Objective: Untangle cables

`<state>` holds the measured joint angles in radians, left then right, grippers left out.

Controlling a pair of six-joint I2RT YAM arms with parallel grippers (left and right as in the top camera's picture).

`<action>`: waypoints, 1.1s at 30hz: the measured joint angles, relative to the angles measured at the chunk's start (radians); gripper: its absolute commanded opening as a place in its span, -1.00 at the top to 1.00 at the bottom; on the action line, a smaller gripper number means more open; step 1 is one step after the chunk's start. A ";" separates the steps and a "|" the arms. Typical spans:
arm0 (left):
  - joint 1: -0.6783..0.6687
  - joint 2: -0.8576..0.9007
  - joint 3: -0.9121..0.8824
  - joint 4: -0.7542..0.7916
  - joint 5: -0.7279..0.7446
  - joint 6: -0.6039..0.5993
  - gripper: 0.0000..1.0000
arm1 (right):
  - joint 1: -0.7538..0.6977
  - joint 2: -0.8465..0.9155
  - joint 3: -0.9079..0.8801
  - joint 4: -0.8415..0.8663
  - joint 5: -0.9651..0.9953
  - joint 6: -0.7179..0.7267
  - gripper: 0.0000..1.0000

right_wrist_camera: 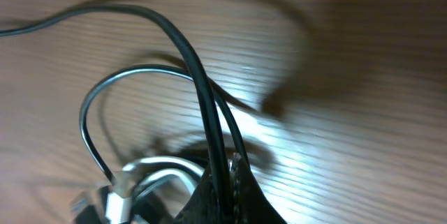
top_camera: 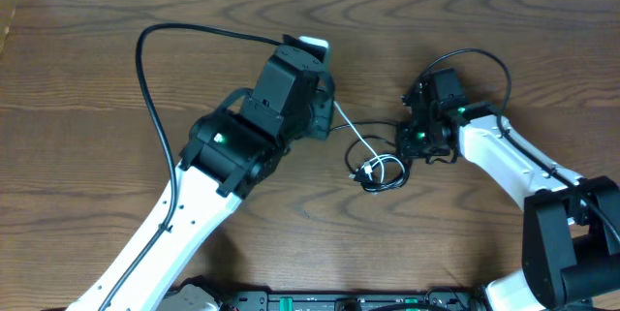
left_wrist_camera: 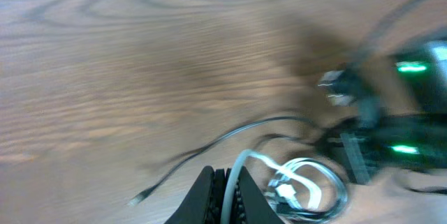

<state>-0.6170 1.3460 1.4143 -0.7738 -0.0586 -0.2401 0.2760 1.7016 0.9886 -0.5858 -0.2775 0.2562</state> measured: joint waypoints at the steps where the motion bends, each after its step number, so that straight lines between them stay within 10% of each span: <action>1: 0.006 0.006 0.000 -0.009 -0.019 0.000 0.66 | -0.008 -0.002 0.006 -0.013 0.014 0.000 0.98; 4: 0.020 0.037 0.000 -0.024 -0.048 -0.008 0.19 | -0.043 -0.025 0.039 -0.038 0.050 0.001 0.98; 12: 0.021 0.132 0.000 -0.031 0.061 -0.016 -0.29 | -0.080 -0.245 0.165 -0.031 0.076 0.001 0.98; 33: -0.026 0.357 0.000 0.100 0.465 0.038 -0.47 | -0.077 -0.380 0.181 -0.095 0.160 0.072 0.98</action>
<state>-0.6426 1.7031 1.4139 -0.6743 0.4068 -0.2020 0.1993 1.3216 1.1698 -0.6804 -0.1173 0.3286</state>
